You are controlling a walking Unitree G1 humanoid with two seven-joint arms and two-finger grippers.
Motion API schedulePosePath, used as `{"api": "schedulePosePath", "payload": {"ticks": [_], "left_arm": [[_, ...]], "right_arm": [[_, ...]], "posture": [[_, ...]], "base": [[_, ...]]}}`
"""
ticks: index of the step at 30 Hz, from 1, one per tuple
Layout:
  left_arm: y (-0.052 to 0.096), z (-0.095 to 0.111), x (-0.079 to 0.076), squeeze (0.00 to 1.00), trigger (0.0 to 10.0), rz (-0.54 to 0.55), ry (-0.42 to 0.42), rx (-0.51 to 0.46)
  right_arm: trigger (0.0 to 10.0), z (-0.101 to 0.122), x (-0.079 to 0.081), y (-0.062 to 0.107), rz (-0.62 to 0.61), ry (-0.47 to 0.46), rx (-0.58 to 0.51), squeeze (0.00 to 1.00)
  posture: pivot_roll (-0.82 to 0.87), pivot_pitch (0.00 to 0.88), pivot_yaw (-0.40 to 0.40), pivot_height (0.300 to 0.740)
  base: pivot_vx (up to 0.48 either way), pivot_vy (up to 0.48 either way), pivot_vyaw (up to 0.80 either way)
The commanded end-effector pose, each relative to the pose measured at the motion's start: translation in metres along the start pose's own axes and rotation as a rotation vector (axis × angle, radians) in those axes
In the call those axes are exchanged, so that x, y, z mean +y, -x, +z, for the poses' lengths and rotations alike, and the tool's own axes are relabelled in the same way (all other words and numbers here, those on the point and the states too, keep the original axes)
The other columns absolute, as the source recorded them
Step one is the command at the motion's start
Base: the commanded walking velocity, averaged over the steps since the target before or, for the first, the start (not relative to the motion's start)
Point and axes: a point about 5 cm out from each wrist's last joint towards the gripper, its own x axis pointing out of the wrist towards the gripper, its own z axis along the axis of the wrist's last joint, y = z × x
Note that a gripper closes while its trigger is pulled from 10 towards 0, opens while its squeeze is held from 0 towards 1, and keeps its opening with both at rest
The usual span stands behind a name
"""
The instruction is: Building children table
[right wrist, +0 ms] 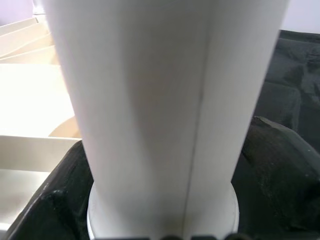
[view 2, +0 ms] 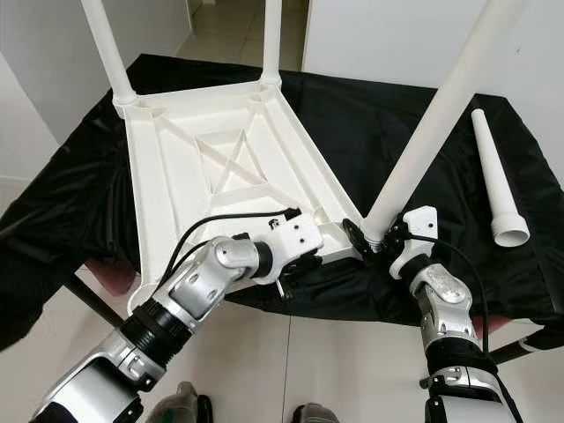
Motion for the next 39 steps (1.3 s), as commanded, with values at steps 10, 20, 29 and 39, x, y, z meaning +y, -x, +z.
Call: {"api": "schedulePosePath", "payload": {"ticks": [10,20,29,39], "left_arm": [[-0.004,0.005,0.012,0.00,10.0,0.131,-0.004,0.042],[-0.013,0.001,0.002,0.00,10.0,0.092,0.018,0.095],[-0.013,0.013,-0.005,0.00,10.0,0.008,0.068,0.022],[-0.011,0.020,-0.010,1.00,10.0,-0.048,0.076,-0.020]], "right_arm": [[10.0,-0.028,0.006,0.012,0.005,-0.039,0.132,0.00],[10.0,-0.029,0.008,0.012,0.005,-0.043,0.120,0.00],[10.0,-0.029,0.009,0.012,0.002,-0.055,0.112,0.00],[10.0,-0.031,0.011,0.012,0.003,-0.055,0.112,0.00]], "posture": [[0.01,0.057,0.019,0.740],[0.01,0.059,0.025,0.740],[0.01,0.059,0.031,0.740],[0.01,0.059,0.029,0.740]], "base": [[0.000,0.000,0.00],[0.000,0.000,0.00],[0.000,0.000,0.00],[0.000,0.000,0.00]]}}
